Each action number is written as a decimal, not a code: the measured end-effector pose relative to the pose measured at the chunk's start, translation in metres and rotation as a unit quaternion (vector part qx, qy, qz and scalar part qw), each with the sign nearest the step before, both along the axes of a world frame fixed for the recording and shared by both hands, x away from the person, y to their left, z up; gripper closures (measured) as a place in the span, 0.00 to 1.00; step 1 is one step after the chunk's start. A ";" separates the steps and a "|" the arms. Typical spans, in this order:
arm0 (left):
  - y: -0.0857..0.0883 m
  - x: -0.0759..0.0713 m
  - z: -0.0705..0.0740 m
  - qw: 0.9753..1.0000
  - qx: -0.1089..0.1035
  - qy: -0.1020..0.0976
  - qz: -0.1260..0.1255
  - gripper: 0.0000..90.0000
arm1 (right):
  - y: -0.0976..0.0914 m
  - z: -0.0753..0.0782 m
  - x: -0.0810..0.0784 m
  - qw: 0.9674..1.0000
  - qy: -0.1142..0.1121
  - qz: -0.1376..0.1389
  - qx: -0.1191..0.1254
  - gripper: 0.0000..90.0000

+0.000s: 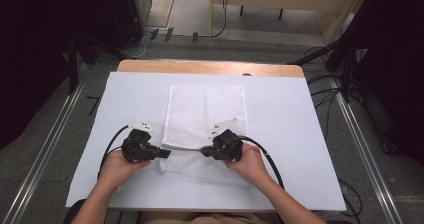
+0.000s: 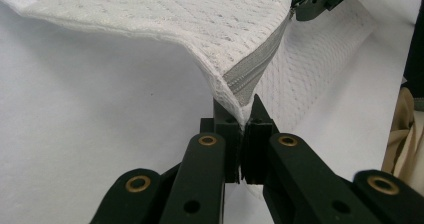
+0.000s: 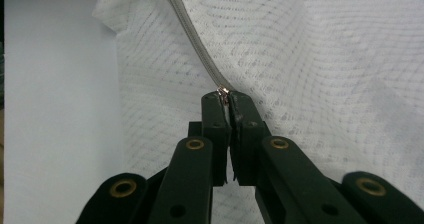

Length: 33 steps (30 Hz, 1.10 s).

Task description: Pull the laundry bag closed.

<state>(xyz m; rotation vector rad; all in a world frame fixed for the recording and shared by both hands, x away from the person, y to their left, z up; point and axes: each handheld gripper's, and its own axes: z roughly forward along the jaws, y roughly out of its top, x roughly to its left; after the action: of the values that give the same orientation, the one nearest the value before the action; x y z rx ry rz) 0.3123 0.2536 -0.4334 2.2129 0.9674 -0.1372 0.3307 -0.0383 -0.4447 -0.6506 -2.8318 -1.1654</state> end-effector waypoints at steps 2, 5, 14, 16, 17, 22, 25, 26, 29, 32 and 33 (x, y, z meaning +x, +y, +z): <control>0.000 0.000 0.000 1.000 0.001 -0.001 0.000 0.99 | -0.001 0.000 0.000 1.000 -0.002 -0.001 -0.003 0.98; 0.001 0.000 0.000 1.000 0.001 0.001 0.001 0.99 | -0.005 -0.001 0.001 1.000 0.001 -0.004 -0.007 0.98; 0.002 0.000 0.000 1.000 -0.001 0.002 0.000 0.99 | -0.014 -0.002 0.001 1.000 0.004 -0.011 -0.012 0.98; 0.002 0.000 0.000 1.000 -0.001 0.001 0.001 0.99 | -0.015 -0.002 0.001 1.000 0.002 -0.012 -0.010 0.98; 0.002 0.000 0.000 1.000 -0.001 0.002 0.000 0.99 | -0.015 -0.001 0.001 1.000 0.000 -0.012 -0.013 0.98; 0.003 0.000 0.001 1.000 -0.001 -0.001 0.004 0.99 | -0.019 -0.002 0.002 1.000 0.005 -0.016 -0.014 0.98; 0.004 0.000 0.001 1.000 -0.002 0.000 0.004 0.99 | -0.022 -0.002 0.002 1.000 0.005 -0.019 -0.016 0.98; 0.004 0.000 0.001 1.000 -0.001 0.000 0.004 0.99 | -0.023 -0.003 0.002 1.000 0.005 -0.020 -0.017 0.98; 0.003 0.000 0.001 1.000 -0.002 -0.001 0.005 0.99 | -0.026 -0.003 0.002 1.000 0.007 -0.021 -0.018 0.98; 0.003 0.000 0.001 1.000 -0.003 0.000 0.005 0.99 | -0.028 -0.003 0.001 0.999 0.007 -0.022 -0.023 0.98; 0.003 0.000 0.001 1.000 -0.001 0.000 0.005 0.99 | -0.028 -0.003 0.001 1.000 0.007 -0.022 -0.022 0.98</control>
<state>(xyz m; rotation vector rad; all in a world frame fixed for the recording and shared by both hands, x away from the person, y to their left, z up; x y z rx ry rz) 0.3120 0.2570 -0.4324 2.2059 0.9770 -0.1327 0.3320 -0.0668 -0.4480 -0.7228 -2.8526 -1.1025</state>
